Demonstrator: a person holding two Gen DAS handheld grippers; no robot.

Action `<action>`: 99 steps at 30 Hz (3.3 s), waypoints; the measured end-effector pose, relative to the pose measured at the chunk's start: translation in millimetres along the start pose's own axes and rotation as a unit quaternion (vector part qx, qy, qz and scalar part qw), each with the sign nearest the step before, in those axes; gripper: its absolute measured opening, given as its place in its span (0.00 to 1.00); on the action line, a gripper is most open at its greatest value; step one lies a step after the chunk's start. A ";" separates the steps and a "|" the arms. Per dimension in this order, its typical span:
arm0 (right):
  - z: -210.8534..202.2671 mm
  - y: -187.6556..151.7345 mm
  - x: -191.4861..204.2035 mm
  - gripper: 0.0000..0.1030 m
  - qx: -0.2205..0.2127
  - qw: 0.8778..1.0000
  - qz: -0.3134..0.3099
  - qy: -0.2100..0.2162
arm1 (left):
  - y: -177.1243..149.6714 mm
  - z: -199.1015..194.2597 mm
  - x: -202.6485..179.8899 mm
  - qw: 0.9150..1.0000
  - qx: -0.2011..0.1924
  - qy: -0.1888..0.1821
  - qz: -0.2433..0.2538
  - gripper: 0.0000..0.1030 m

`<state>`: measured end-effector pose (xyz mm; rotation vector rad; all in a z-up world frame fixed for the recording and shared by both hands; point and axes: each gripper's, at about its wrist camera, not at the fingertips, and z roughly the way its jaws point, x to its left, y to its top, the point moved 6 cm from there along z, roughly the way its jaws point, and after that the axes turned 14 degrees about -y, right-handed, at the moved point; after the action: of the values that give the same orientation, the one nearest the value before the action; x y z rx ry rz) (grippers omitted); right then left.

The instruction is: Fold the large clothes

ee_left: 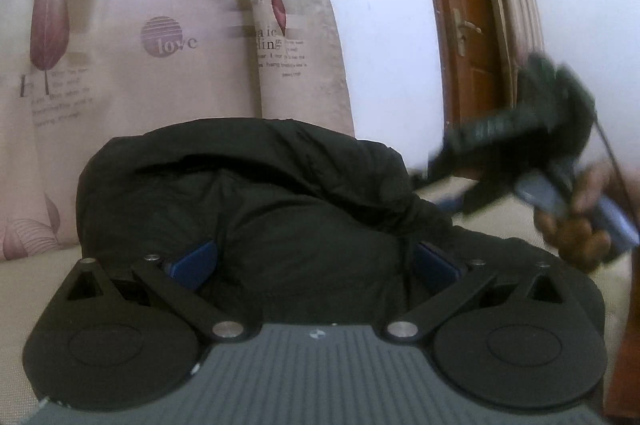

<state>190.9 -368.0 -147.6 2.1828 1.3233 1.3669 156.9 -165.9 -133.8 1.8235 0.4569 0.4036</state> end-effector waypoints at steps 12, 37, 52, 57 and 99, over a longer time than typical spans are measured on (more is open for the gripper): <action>5.3 31.6 52.4 0.12 -0.036 0.968 -0.206 -0.135 | -4.2 -8.9 -7.1 1.000 -0.006 0.019 0.003 1.00; -61.2 -30.2 -38.5 1.00 0.080 0.994 0.021 -0.076 | -7.1 -7.8 -7.8 0.999 0.005 0.054 0.000 1.00; -1.1 -16.5 67.6 0.28 0.050 0.986 -0.153 -0.040 | -8.9 -42.7 16.3 0.992 -0.076 0.056 -0.083 1.00; 4.2 10.6 76.2 0.22 0.004 0.983 -0.182 -0.004 | -3.2 -38.4 38.9 0.990 -0.049 0.054 -0.123 1.00; -7.8 -72.6 -23.3 0.87 0.019 0.985 -0.083 -0.150 | 5.8 14.4 9.4 0.989 0.119 0.081 -0.038 1.00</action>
<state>140.2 -347.8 -201.4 2.1429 1.3857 0.9160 172.7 -174.6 -131.9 2.0044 0.7101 0.4612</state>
